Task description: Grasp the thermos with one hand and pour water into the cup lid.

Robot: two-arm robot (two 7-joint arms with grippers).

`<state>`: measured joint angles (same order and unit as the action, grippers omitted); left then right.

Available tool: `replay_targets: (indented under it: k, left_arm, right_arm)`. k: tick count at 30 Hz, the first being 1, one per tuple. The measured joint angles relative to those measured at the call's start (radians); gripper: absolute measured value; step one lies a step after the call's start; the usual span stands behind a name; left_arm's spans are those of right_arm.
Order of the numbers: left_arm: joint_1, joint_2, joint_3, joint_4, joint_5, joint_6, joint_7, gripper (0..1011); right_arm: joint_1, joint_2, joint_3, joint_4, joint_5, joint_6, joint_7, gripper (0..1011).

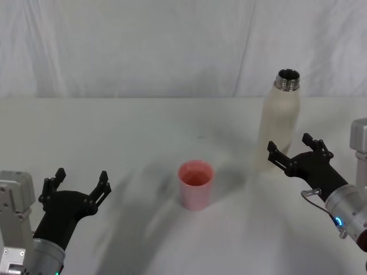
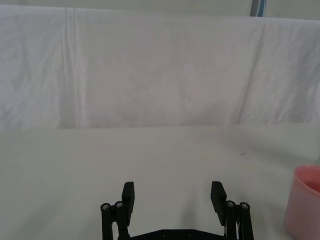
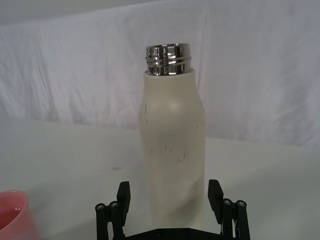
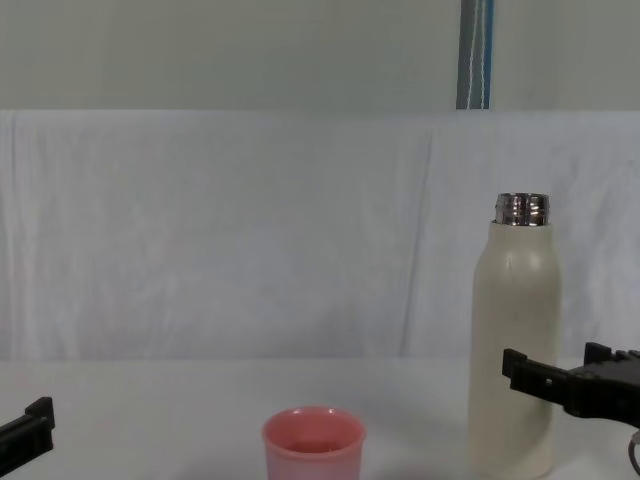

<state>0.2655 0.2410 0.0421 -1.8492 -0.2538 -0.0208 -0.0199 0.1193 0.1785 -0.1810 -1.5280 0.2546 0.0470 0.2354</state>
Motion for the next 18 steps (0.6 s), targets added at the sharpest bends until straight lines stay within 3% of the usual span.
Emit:
replay_targets:
  k: [18]
  left_arm:
    - [0.0, 0.0, 0.0, 0.0, 0.0, 0.0, 0.0, 1001]
  right_arm:
    - [0.06, -0.012, -0.014, 0.083, 0.022, -0.007, -0.012, 1001]
